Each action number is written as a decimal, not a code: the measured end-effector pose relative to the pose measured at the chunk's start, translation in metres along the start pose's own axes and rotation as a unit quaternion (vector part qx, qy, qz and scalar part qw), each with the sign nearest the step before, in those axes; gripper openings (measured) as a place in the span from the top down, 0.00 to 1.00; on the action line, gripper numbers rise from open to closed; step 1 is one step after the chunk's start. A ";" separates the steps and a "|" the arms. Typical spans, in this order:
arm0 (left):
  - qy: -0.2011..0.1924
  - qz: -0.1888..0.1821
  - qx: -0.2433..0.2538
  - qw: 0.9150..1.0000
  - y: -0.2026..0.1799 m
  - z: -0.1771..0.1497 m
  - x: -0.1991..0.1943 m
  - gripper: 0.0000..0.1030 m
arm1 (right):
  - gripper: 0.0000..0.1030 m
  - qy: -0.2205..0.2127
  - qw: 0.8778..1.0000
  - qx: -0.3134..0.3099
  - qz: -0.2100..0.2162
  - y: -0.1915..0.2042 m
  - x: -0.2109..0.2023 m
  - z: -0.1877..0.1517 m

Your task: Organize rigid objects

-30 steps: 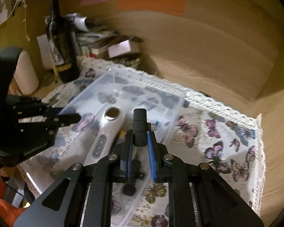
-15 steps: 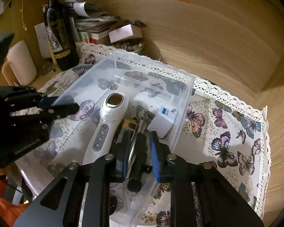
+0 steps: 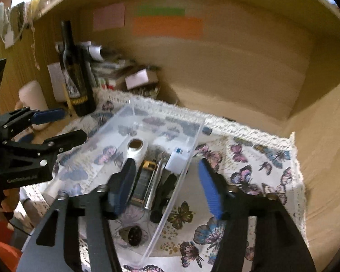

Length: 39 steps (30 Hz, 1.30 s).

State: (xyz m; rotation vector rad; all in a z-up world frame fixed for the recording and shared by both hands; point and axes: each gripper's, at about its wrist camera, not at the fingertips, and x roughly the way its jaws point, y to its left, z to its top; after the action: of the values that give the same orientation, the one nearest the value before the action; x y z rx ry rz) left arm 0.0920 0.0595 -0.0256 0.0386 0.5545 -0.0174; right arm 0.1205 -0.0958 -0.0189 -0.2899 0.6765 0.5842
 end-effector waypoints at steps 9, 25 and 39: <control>-0.086 -0.015 -0.025 0.996 -0.019 0.005 -0.049 0.01 | 0.06 -0.084 0.996 0.025 -0.021 -0.004 -0.054 -0.005; -0.121 -0.008 -0.060 0.991 -0.022 -0.007 -0.074 0.00 | 0.00 -0.133 0.989 0.045 -0.047 0.002 -0.083 -0.023; -0.123 -0.010 -0.053 0.991 -0.026 -0.007 -0.074 0.00 | 0.00 -0.138 0.988 0.051 -0.053 0.003 -0.086 -0.024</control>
State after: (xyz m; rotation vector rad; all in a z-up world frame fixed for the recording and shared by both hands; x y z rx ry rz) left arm 0.0244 0.0346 0.0070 -0.0718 0.3093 -0.0129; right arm 0.0524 -0.1395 0.0194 -0.1441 0.4187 0.4748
